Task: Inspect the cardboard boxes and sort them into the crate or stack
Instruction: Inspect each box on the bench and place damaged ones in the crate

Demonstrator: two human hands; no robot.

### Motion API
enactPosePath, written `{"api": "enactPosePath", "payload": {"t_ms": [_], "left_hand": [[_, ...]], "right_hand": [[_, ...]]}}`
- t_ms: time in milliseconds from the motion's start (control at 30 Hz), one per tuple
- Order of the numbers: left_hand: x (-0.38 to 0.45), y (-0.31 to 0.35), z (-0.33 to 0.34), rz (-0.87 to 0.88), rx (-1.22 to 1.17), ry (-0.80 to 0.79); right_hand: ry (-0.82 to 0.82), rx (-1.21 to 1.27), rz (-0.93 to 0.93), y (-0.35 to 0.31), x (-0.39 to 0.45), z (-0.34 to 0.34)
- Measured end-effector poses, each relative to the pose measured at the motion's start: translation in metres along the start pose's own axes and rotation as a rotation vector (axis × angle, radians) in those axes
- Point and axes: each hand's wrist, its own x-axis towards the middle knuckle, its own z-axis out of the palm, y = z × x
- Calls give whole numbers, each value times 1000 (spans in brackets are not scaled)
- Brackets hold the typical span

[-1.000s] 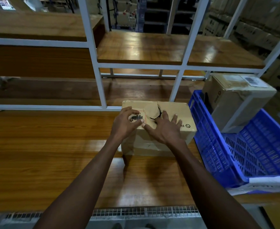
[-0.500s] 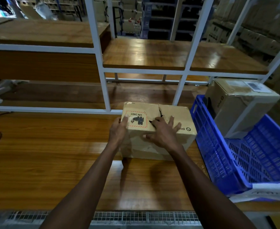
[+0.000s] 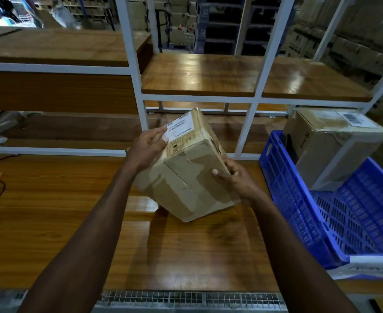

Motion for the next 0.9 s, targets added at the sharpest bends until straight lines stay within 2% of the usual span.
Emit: {"api": "enactPosePath", "payload": {"t_ms": [133, 267, 400, 467, 567, 633, 700, 800, 900], "left_hand": [[10, 4, -10, -33, 321, -84], [9, 13, 4, -36, 270, -179], [11, 22, 25, -4, 297, -194], [14, 23, 35, 1, 315, -177], [14, 21, 42, 3, 321, -146], [13, 19, 43, -8, 315, -147], [11, 19, 45, -11, 327, -137], [9, 20, 46, -9, 336, -124], [4, 21, 45, -3, 340, -129]], "right_hand": [[2, 202, 158, 30, -9, -3], [83, 262, 238, 46, -19, -9], [122, 269, 280, 41, -25, -24], [229, 177, 299, 30, -26, -30], [615, 16, 362, 9, -23, -40], [769, -77, 270, -8, -17, -46], [752, -229, 98, -29, -8, -45], [587, -436, -90, -57, 14, -33], [346, -686, -129, -72, 41, -17]]}}
